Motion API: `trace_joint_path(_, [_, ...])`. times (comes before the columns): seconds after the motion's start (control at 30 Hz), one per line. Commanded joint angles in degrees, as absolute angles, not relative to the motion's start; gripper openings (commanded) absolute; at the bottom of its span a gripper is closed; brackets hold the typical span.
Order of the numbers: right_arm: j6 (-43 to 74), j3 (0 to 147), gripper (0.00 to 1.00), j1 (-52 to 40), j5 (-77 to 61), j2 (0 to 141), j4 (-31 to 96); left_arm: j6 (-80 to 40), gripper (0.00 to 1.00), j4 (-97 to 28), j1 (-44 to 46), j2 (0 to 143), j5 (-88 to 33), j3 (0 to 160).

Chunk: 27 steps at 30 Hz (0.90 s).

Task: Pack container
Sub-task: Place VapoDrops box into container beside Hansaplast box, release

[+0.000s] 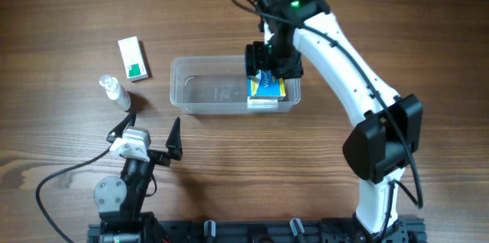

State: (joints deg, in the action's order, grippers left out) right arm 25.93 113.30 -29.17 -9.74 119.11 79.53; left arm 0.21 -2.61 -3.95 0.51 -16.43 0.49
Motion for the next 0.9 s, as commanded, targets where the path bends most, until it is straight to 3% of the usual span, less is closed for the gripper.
trace_joint_path(0.0, [30.09,114.63,0.81,-30.39,-3.03,118.87,78.87,1.08,1.00,-2.85,-4.40,0.16,-17.12,0.32])
trace_joint_path(0.87, [32.95,109.03,0.84,-30.48,-0.49,119.09,77.21,1.08,1.00,-2.85,-4.40,0.16,-17.12,0.32])
